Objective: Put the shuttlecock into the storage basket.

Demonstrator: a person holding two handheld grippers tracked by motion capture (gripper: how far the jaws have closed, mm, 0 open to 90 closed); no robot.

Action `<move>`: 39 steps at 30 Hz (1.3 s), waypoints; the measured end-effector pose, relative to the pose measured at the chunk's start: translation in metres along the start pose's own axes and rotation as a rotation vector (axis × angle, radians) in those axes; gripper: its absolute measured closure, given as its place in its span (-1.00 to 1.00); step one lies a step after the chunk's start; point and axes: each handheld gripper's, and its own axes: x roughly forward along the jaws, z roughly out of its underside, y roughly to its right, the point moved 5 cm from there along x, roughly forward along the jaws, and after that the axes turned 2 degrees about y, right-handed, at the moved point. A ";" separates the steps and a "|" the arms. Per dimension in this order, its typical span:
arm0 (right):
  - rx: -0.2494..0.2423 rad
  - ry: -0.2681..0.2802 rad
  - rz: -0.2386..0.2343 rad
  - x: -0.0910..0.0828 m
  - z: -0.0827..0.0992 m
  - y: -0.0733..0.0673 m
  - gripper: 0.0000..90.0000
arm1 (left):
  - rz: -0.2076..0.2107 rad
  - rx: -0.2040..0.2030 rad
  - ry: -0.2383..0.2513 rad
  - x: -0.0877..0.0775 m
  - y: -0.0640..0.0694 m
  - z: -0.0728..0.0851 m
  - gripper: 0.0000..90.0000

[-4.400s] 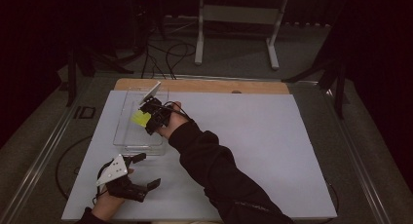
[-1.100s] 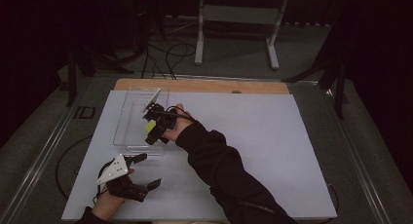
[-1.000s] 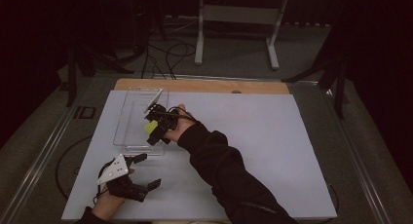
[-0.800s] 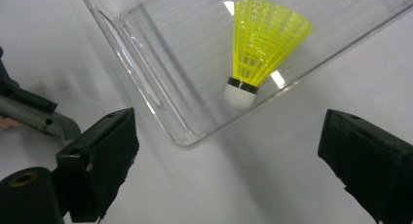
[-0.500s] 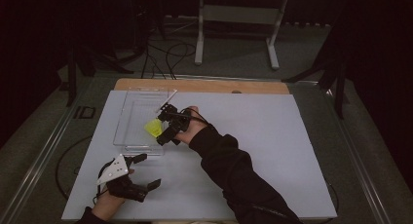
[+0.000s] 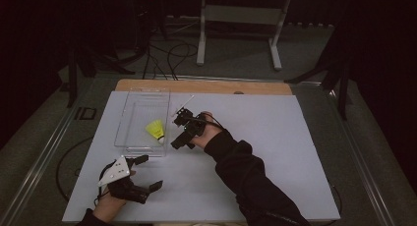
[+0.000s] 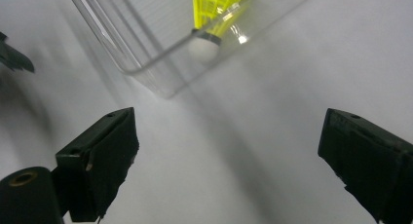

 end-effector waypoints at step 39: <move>-0.058 0.178 0.014 -0.018 0.099 0.035 -0.77 | 0.000 0.003 -0.007 0.002 0.000 0.000 -1.00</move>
